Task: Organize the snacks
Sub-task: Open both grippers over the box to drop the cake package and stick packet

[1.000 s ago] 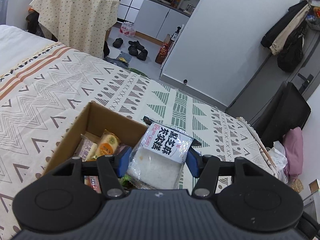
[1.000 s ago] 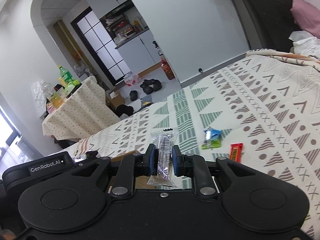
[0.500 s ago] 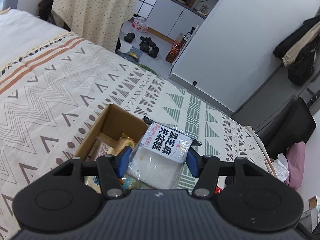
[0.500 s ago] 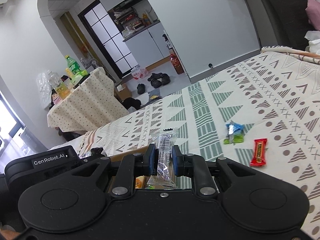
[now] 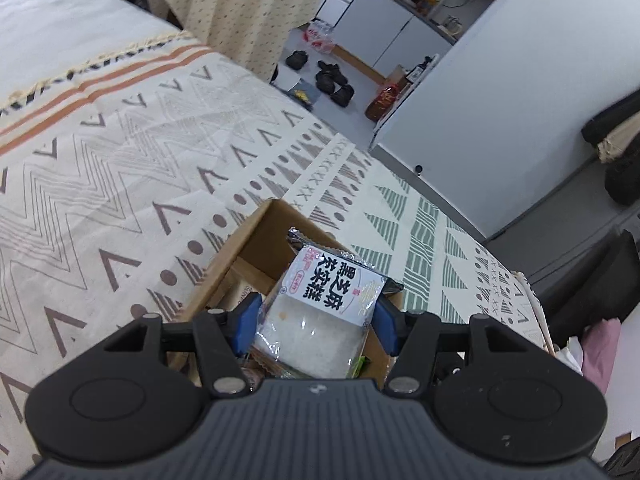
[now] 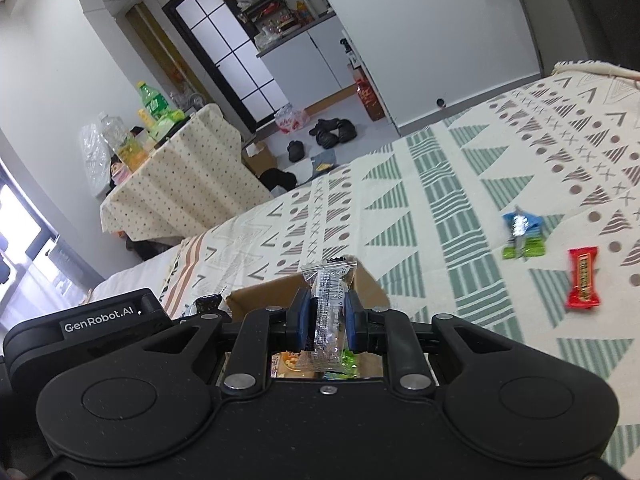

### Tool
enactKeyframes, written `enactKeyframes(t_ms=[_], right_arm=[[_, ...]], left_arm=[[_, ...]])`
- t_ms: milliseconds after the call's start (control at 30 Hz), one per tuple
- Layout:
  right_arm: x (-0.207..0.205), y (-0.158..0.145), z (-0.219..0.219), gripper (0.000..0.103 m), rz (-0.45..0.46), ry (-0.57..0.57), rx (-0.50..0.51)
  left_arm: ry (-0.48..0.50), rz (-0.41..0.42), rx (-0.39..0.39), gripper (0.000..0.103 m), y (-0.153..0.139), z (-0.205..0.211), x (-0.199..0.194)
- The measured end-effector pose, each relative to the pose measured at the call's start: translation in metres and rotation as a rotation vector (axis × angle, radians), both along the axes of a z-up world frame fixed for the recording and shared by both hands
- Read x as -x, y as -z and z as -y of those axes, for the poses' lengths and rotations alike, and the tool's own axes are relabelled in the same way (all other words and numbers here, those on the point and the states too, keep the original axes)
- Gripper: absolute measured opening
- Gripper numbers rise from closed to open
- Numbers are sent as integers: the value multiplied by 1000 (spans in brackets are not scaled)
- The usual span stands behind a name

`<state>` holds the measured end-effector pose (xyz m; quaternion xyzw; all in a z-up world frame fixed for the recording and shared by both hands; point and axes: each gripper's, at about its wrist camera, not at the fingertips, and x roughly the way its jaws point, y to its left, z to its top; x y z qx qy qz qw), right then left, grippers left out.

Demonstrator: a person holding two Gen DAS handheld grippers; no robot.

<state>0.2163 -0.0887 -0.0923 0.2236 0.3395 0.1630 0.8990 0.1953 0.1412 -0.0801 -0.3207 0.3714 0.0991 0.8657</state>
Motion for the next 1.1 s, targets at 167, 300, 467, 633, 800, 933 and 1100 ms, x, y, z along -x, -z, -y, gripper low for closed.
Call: enactKeyframes(t_ms=[167, 300, 467, 633, 800, 933, 1100], right_arm=[[-8, 3, -12, 18, -4, -22, -2], [-14, -2, -17, 24, -2, -42, -6], [-16, -4, -11, 29, -7, -45, -8], [-9, -2, 7, 29, -31, -11, -1], [0, -5, 32, 32, -35, 17, 15], [6, -8, 55, 33, -35, 41, 30], [14, -9, 83, 40, -33, 78, 41]], left_arm=[[-19, -16, 7, 61, 4, -3, -4], [-16, -29, -1, 66, 5, -1, -5], [-18, -44, -41, 78, 2, 5, -4], [21, -50, -74, 89, -3, 19, -4], [63, -60, -137, 92, -8, 43, -3], [71, -47, -164, 94, -12, 55, 0], [68, -36, -211, 97, -19, 68, 2]])
